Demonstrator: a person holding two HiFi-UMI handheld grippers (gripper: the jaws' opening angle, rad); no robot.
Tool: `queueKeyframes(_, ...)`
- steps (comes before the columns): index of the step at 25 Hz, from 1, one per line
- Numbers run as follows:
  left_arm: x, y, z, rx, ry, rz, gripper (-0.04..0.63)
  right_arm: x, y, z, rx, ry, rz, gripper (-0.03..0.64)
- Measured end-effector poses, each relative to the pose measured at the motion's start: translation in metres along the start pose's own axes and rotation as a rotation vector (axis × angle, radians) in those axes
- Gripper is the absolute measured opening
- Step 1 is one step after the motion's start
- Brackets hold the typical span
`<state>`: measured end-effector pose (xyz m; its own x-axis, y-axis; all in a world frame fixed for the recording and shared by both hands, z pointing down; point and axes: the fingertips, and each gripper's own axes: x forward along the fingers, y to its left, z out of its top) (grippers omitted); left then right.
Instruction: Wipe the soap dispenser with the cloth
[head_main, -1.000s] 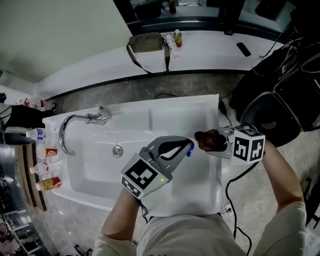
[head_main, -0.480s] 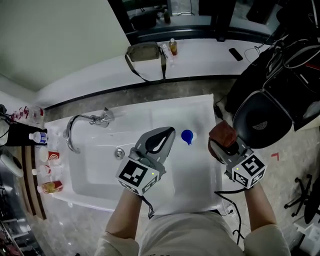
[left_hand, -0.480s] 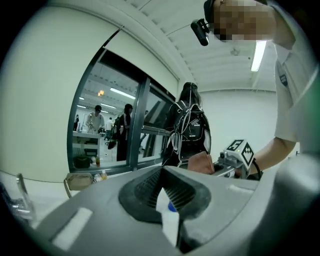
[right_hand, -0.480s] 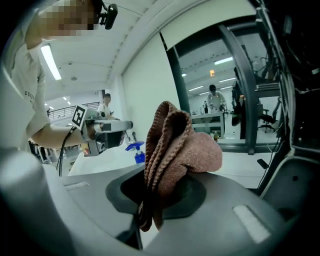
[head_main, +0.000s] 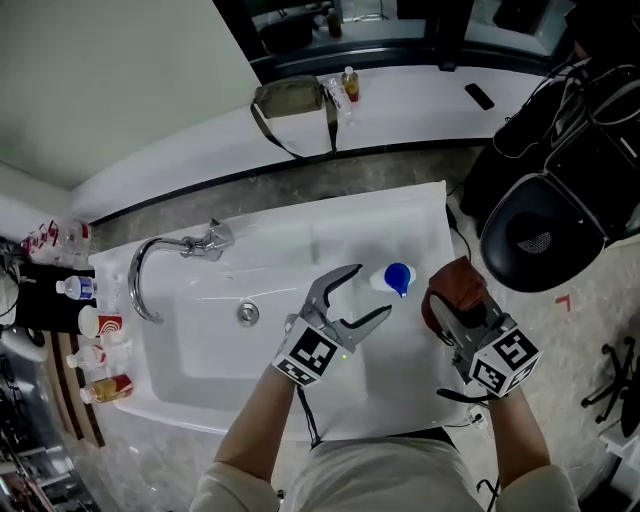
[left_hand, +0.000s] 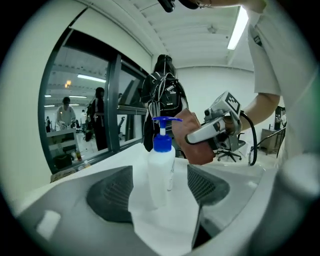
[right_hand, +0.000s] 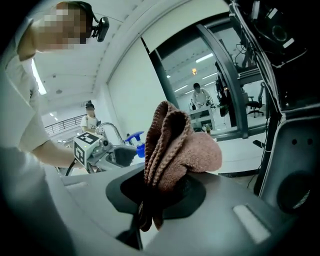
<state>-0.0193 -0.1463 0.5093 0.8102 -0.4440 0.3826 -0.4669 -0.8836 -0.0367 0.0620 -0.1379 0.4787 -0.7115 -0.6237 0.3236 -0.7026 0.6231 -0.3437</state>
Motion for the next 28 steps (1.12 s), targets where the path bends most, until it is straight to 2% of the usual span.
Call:
queueKeyframes(4, 0.028, -0.004, -0.011, 0.042, -0.007, -0.071, 0.321, 0.008, -0.012, -0.01, 0.014, 0.022, -0.069, 0.081)
queueKeyframes(7, 0.043, -0.006, -0.008, 0.052, -0.039, -0.086, 0.321, 0.009, -0.024, -0.016, 0.021, 0.036, -0.114, 0.081)
queueKeyframes(13, 0.064, -0.011, -0.008, 0.066, -0.039, -0.136, 0.316, 0.01, -0.033, -0.025, 0.025, 0.06, -0.101, 0.08)
queueKeyframes(14, 0.067, -0.011, -0.009, 0.074, -0.034, -0.137, 0.311, 0.01, -0.032, -0.026, 0.024, 0.063, -0.094, 0.08)
queueKeyframes(15, 0.069, -0.01, -0.011, 0.084, -0.027, -0.132, 0.278, 0.011, -0.032, -0.027, 0.024, 0.067, -0.088, 0.08)
queueKeyframes(16, 0.07, -0.009, -0.011, 0.092, -0.023, -0.125, 0.216, 0.012, -0.033, -0.027, 0.026, 0.069, -0.082, 0.08)
queueKeyframes(17, 0.072, -0.008, -0.012, 0.095, -0.021, -0.12, 0.209, 0.013, -0.033, -0.028, 0.026, 0.072, -0.076, 0.081)
queueKeyframes(23, 0.067, -0.007, -0.008, 0.077, -0.01, -0.095, 0.204, 0.011, -0.034, -0.025, 0.004, 0.094, -0.06, 0.08)
queueKeyframes(28, 0.049, -0.008, 0.026, 0.06, -0.002, -0.076, 0.202, 0.005, -0.032, -0.017, -0.033, 0.117, -0.059, 0.08)
